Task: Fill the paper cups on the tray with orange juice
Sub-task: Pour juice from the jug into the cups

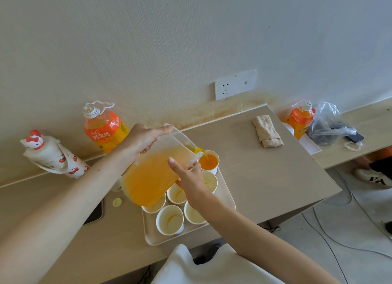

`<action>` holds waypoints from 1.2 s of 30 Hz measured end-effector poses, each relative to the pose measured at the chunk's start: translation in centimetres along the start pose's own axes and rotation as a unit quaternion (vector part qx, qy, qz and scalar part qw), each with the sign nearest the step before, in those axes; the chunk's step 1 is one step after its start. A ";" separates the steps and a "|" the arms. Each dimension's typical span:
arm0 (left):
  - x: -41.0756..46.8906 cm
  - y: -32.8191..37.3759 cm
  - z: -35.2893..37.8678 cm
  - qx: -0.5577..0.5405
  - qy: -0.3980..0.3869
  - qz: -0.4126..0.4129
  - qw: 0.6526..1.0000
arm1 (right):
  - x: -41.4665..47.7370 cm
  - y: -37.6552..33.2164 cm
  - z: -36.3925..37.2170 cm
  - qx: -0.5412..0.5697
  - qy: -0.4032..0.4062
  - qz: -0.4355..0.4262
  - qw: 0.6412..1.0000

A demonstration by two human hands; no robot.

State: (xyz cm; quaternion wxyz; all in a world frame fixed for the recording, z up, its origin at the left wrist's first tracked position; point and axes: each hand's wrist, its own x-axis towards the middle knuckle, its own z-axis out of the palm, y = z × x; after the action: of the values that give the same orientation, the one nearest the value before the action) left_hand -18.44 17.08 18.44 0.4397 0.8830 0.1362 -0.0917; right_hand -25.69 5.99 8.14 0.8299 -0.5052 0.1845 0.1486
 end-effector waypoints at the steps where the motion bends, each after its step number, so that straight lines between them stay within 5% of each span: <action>1: 0.0 0.0 0.0 -0.001 -0.001 0.001 1.000 | 0.0 0.0 0.0 0.001 -0.001 0.000 1.000; 36: 0.9 0.4 -0.1 -0.013 -0.016 0.000 1.000 | 0.8 -0.4 0.2 -0.011 0.013 0.013 1.000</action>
State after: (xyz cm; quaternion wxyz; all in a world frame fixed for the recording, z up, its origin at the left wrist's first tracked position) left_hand -17.46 17.10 18.51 0.4536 0.8755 0.1301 -0.1038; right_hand -24.78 6.01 8.19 0.8198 -0.5137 0.2001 0.1548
